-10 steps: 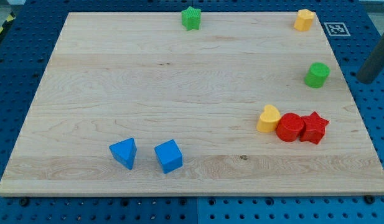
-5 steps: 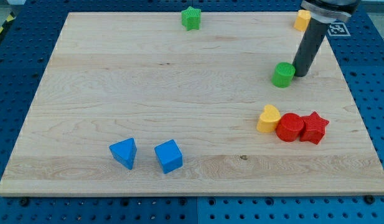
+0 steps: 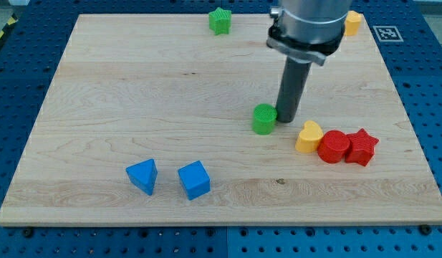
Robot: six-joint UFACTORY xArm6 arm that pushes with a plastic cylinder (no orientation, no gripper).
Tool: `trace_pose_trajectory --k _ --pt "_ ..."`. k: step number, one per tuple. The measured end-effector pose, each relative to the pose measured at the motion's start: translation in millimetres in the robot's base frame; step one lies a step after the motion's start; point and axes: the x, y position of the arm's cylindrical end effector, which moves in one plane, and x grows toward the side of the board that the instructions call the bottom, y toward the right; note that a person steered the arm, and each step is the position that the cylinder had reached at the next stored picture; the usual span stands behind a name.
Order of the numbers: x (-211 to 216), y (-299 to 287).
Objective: Move the green circle to the top right of the blue triangle
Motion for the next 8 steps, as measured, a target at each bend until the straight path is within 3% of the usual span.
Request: trace_pose_trajectory --k 4,8 --pt "24.4 -83.8" --pt "-2.7 -164.9"
